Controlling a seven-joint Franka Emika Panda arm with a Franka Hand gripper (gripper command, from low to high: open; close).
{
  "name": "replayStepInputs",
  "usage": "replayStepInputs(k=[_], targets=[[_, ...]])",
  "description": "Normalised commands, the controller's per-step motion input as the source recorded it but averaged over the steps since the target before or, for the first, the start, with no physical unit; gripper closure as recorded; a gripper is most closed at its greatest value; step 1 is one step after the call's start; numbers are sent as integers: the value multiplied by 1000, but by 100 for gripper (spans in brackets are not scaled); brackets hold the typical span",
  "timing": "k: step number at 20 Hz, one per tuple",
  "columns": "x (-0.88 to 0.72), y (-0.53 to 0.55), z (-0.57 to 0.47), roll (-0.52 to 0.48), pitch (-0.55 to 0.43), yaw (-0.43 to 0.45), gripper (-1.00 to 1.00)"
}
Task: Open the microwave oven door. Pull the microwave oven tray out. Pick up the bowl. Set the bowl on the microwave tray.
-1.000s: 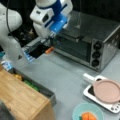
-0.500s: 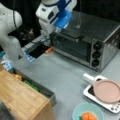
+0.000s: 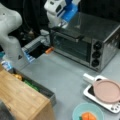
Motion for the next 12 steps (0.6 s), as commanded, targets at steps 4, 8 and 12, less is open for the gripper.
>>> replayStepInputs(k=[4,8,12], targets=[[102,391,-152,88,-14,-147,-100],[157,155,-246,92,-43,-123,-100],[114,-88,-223,93,-25,-57,-100]])
